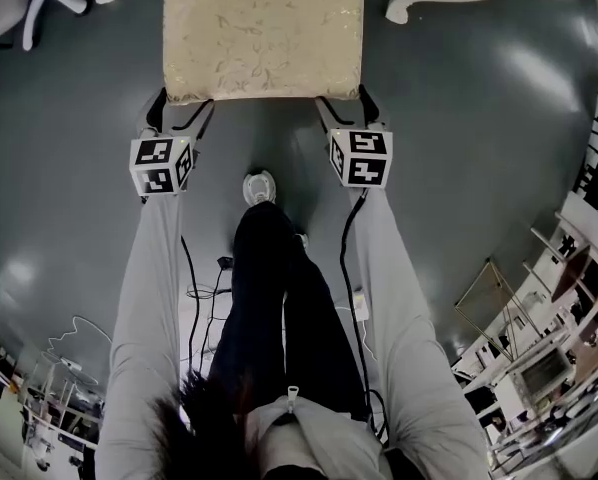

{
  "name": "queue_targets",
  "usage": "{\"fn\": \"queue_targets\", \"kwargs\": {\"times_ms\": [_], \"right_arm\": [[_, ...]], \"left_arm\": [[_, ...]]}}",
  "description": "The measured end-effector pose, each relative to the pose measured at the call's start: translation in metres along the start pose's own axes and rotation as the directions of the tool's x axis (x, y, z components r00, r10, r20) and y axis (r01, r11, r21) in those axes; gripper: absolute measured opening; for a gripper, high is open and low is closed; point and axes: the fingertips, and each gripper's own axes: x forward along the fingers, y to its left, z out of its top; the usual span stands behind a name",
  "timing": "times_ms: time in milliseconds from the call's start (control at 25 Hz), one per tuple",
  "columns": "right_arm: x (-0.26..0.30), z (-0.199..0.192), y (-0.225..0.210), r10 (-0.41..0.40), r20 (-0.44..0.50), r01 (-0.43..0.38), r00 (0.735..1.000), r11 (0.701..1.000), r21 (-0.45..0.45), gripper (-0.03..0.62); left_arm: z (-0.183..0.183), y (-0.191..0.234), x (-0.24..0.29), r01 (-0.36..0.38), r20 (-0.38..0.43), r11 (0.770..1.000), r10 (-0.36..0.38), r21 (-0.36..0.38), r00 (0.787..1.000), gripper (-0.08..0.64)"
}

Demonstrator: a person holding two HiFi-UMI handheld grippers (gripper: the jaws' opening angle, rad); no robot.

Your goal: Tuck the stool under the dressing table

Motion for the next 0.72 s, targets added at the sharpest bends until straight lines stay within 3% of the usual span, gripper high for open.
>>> {"fn": "queue_targets", "kwargs": {"times_ms": [720], "right_arm": [[0.022, 0.028, -0.014, -0.018, -0.019, 0.018, 1.0, 1.0, 0.014, 0.347]], "left_arm": [[0.031, 0.014, 0.027, 0.01, -0.023, 0.999, -0.009, 0.034, 1.0, 0.399]]}}
